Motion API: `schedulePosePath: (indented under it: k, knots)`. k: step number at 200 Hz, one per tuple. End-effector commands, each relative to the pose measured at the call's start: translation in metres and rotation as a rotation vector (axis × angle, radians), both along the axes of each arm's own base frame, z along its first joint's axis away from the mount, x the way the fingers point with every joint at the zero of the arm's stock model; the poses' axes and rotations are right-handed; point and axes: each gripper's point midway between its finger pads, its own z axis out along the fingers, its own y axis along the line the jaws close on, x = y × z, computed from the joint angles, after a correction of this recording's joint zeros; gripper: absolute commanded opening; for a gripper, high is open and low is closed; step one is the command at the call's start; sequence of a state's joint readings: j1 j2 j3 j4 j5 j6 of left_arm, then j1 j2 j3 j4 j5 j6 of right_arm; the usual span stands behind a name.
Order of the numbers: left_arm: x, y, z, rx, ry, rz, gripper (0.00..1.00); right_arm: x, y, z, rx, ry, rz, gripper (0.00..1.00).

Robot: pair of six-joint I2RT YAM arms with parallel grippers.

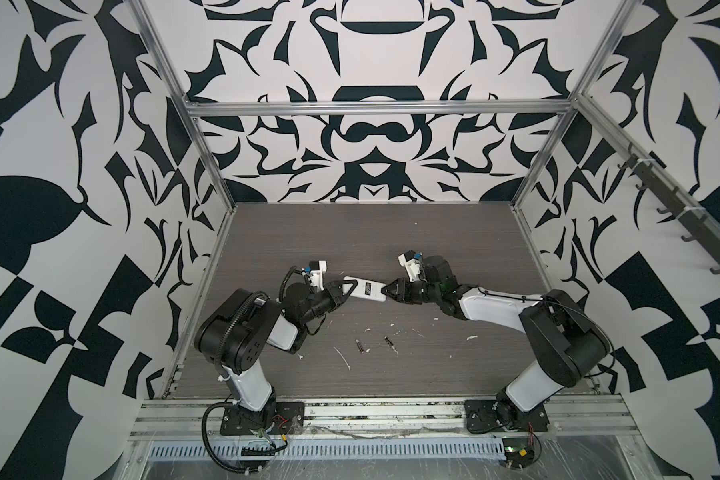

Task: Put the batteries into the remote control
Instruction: 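Close the right gripper on the battery cover end of the remote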

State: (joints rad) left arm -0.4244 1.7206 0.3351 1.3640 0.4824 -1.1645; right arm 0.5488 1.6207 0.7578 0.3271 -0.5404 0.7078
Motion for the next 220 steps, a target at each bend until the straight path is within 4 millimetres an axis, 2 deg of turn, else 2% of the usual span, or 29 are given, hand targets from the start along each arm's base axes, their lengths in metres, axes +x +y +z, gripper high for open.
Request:
schedulePosePath:
  k: [1, 19, 46, 65, 75, 87, 133, 164, 195, 220]
  knots:
    - [-0.011, -0.010, 0.034, -0.069, -0.091, -0.074, 0.01, -0.001, 0.011, 0.015, 0.047, -0.058, 0.042, 0.24]
    - [-0.012, -0.010, 0.036, -0.071, -0.095, -0.074, 0.01, -0.002, 0.011, 0.017, 0.051, -0.062, 0.045, 0.27]
    - [-0.013, -0.011, 0.038, -0.075, -0.098, -0.082, 0.01, -0.003, 0.011, 0.024, 0.055, -0.077, 0.053, 0.50]
    - [-0.013, -0.011, 0.042, -0.081, -0.104, -0.087, 0.01, -0.005, 0.013, 0.028, 0.065, -0.084, 0.071, 0.61]
    - [-0.014, -0.012, 0.044, -0.084, -0.108, -0.091, 0.01, -0.005, 0.013, 0.029, 0.068, -0.088, 0.075, 0.64]
    - [-0.014, -0.011, 0.046, -0.087, -0.114, -0.090, 0.01, -0.006, 0.013, 0.031, 0.070, -0.094, 0.077, 0.62]
    - [-0.016, -0.011, 0.050, -0.095, -0.116, -0.092, 0.01, -0.008, 0.012, 0.038, 0.077, -0.114, 0.086, 0.39]
    - [-0.018, -0.012, 0.055, -0.105, -0.124, -0.102, 0.00, -0.010, 0.016, 0.046, 0.102, -0.133, 0.104, 0.38]
    - [-0.019, -0.011, 0.060, -0.113, -0.133, -0.103, 0.00, -0.013, 0.019, 0.058, 0.118, -0.167, 0.131, 0.42]
    - [-0.019, -0.010, 0.062, -0.115, -0.138, -0.099, 0.00, -0.014, 0.019, 0.061, 0.123, -0.177, 0.136, 0.31]
